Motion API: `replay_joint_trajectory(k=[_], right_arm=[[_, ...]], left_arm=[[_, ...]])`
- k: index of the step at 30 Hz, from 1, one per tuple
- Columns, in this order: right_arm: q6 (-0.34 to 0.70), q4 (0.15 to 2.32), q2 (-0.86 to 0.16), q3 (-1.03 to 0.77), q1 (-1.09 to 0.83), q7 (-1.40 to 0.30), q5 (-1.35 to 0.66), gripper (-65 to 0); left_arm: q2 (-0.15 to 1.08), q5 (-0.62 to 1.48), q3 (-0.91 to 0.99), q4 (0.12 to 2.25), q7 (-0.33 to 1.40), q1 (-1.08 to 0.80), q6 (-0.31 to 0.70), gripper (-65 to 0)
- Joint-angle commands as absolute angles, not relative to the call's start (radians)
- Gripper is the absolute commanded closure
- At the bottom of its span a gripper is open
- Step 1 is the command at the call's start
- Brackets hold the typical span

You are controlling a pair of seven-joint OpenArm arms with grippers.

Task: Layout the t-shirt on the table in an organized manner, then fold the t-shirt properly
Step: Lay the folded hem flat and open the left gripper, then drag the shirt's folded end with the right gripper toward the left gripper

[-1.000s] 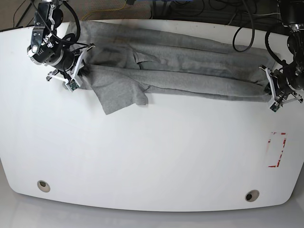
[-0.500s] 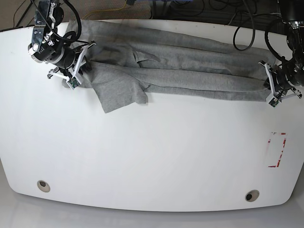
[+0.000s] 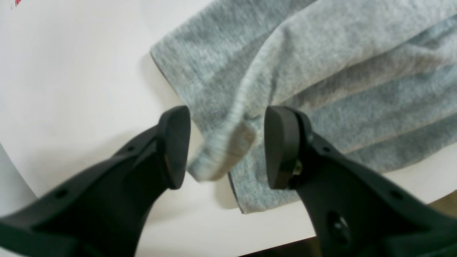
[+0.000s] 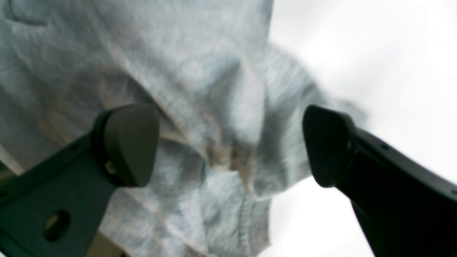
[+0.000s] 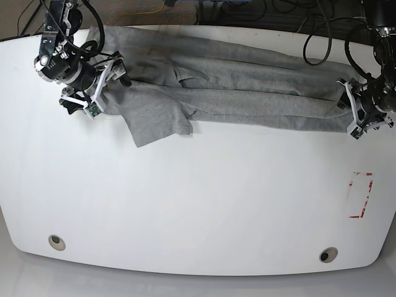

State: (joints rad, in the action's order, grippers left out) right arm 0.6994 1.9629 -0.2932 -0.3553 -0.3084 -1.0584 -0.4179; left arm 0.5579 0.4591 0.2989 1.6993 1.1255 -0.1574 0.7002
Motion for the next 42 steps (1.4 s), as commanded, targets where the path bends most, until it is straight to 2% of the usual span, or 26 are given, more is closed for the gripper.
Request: replay_joint_trajectory(k=[1, 9, 21, 29, 42], right_arm=[[0.698, 1.982, -0.277, -0.386, -0.271, -1.047, -0.424, -61.8], [0.698, 1.882, -0.252, -0.375, -0.117, -1.047, -0.424, -61.5], [0.698, 1.524, -0.226, -0.329, 0.113, -1.004, -0.423, -61.4], [0.698, 1.380, -0.229, -0.291, 0.162, -0.946, -0.423, -61.4], [0.698, 1.331, -0.189, -0.211, 0.145, -0.908, -0.420, -61.4]], left_arm=[[0.579, 0.464, 0.346, 1.721, 1.121, -0.145, 0.698, -30.7], [0.576, 0.466, 0.409, 1.721, 1.122, -0.091, 0.698, -30.7], [0.576, 0.463, 0.456, 1.719, 1.122, -0.042, 0.698, -30.6], [0.576, 0.463, 0.469, 1.716, 1.121, -0.041, 0.698, -30.6], [0.576, 0.461, 0.469, 1.712, 1.119, -0.042, 0.698, -30.6]])
